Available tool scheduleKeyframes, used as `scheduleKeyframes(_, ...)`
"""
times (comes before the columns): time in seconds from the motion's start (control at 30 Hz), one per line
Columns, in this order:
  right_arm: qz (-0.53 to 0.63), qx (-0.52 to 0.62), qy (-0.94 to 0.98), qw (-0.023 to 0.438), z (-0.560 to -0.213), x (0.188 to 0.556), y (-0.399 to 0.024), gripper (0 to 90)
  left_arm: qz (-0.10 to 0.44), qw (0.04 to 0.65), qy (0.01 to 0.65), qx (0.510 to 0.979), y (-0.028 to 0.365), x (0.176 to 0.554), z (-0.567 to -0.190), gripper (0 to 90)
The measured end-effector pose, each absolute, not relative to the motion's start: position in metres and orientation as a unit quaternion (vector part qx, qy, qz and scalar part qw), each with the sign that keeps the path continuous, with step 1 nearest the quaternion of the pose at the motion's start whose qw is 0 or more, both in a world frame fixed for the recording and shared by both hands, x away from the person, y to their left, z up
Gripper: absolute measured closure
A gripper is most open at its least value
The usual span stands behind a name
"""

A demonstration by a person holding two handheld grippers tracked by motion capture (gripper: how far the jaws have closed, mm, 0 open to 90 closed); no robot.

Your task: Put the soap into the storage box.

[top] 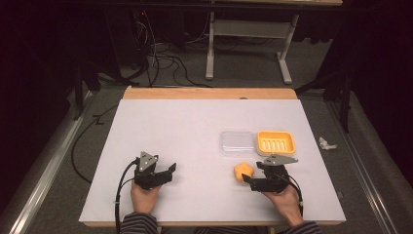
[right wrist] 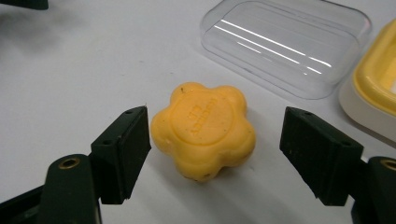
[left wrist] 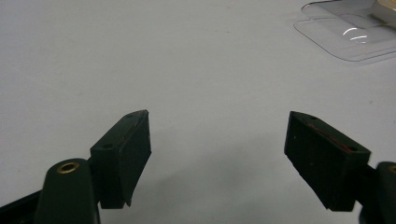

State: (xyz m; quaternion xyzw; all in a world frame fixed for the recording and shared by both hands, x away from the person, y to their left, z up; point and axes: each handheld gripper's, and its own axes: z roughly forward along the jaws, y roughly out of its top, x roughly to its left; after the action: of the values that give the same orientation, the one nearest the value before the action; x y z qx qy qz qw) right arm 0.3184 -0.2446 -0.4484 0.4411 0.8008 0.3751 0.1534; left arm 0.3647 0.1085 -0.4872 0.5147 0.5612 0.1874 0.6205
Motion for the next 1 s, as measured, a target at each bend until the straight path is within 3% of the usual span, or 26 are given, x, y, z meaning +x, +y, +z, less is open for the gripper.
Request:
scheduleKeyframes(0.67,0.313,0.419,0.840,0.142,-0.461,0.336,-0.220,18.6,0.187,0.621,0.560,0.515,0.109,0.365,-0.487,23.4)
scheduleKeyframes(1.0,0.292,0.410,0.850,0.152,-0.466,0.341,-0.212,22.4,0.186,0.621,0.561,0.515,0.109,0.365,-0.487,23.5)
